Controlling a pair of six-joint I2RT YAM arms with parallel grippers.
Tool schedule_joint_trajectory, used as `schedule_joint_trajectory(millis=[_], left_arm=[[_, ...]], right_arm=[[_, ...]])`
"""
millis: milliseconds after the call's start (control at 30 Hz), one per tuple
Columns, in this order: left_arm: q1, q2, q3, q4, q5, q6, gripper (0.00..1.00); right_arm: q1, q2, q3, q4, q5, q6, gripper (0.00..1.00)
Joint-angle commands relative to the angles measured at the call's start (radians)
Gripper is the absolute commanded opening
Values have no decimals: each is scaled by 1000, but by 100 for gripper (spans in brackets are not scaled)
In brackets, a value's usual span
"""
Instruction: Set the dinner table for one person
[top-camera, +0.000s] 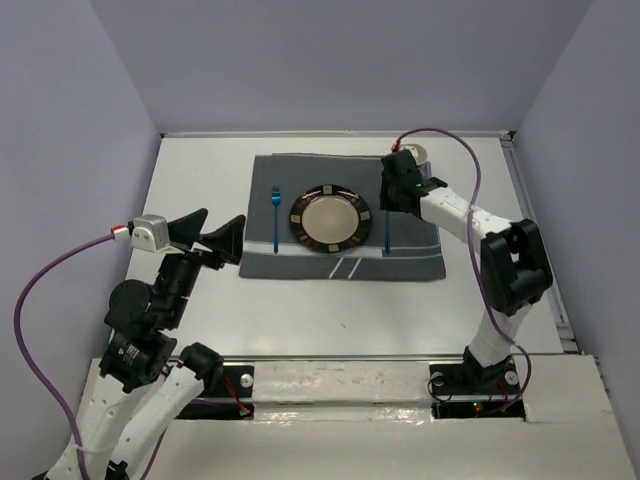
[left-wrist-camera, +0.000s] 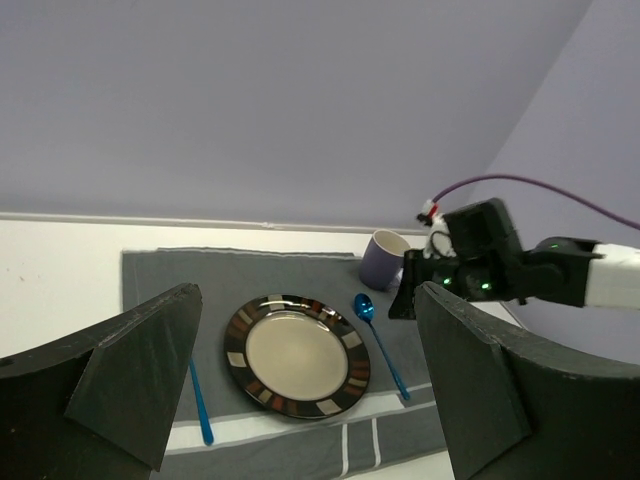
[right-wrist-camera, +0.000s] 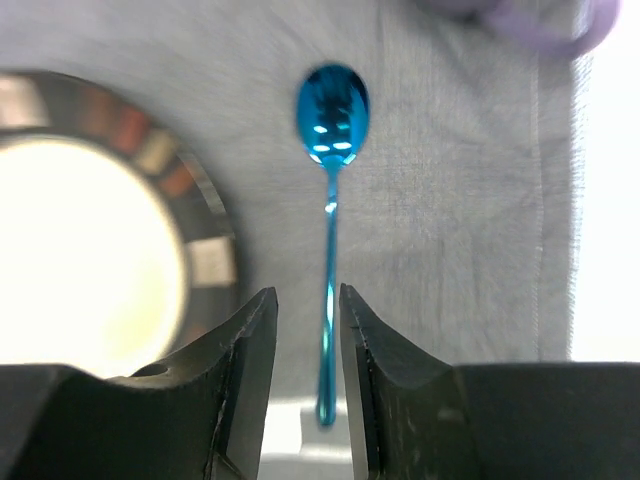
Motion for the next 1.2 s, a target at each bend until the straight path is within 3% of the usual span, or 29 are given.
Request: schedule_joint_trajectory(millis=[0,100,200,333,400,433,500,533,700,933,1167], left_arm=[[2,19,-12,45,-7,12,99],[2,21,-12,45,-4,18,99],[2,6,-16,52,0,27,99],[4,-37,-38,77,-7,35,99],[4,-39,-39,84,-11,42,99],[7,-33,-38,85,-9,42,99],[13,-24,-36,85,-4,44,99],[19,-21,-36,85,9,44,99],[25,-24,-42,103,57,42,99],[25,-62,-48,146,166,25,99],[24,-73,-36,146,192,-2,99]], right_arm=[[7,-204,-38,35,-67,3,37],[33,-359,-101,63,-129,-3,34],[47,-580,-249,202,-230,-2,32],[47,-901,-391,348,-375,29,37],[47,-986,-426,362,-386,23,48],[47,-1022,-452,359,-378,20,65],[47,-1104,-469,336,-351,18,85],[47,-1124,-486,310,-338,0,99],[47,-1227,-497,180,-190,-3,100],[47,-1526,-567,169,-125,4,100],[47,-1525,-609,109,-166,23,100]])
